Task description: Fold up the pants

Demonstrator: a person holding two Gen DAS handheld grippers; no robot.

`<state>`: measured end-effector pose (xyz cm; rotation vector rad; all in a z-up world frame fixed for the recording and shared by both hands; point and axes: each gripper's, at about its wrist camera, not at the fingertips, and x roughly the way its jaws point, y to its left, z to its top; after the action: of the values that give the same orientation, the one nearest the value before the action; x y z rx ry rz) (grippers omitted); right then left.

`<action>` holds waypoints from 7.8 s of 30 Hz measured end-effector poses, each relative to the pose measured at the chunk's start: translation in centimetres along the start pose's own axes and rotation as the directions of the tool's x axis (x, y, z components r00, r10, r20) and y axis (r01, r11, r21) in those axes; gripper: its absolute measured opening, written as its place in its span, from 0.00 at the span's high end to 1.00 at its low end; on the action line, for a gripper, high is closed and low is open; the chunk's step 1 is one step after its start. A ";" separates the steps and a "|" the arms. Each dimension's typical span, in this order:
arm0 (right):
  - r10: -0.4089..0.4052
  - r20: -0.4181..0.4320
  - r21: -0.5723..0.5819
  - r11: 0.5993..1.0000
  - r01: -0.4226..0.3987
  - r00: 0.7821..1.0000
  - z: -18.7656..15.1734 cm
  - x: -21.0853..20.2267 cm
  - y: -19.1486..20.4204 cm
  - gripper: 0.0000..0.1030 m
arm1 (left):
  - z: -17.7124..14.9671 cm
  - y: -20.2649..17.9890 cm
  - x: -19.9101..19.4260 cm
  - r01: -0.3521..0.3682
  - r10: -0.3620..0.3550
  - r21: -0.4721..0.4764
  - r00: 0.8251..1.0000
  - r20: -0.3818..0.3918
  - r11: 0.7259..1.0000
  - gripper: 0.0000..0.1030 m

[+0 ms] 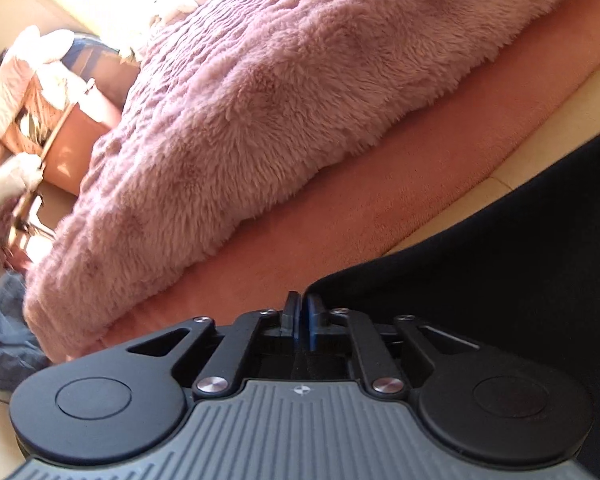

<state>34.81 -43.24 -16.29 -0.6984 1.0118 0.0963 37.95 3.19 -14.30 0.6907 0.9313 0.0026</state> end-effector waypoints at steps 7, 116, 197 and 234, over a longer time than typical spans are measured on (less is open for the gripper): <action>-0.026 0.063 0.193 0.981 0.013 0.998 -1.6 -2.5 -0.2 0.42 | -1.2 1.2 -3.5 -0.004 0.016 -0.129 0.996 0.091 0.992 0.53; 0.228 0.167 0.471 0.836 -0.280 0.959 -1.5 -11.3 16.0 0.53 | -15.9 -1.1 -14.5 0.457 -0.495 -0.288 0.865 -0.075 0.842 0.98; 0.062 0.176 0.536 0.831 -0.149 0.982 -14.5 -0.8 -10.2 0.75 | -9.7 6.7 -0.4 0.056 -0.234 -0.631 0.951 -0.201 0.773 0.71; 0.168 0.200 0.699 0.666 -0.261 0.965 -7.4 -11.0 8.6 0.77 | -23.1 14.9 -1.8 0.218 -0.288 -0.956 0.945 0.156 0.195 0.54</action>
<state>19.98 -38.18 -14.22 0.1653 0.9125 -0.0607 24.10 27.03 -14.07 -0.7047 0.8823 0.3029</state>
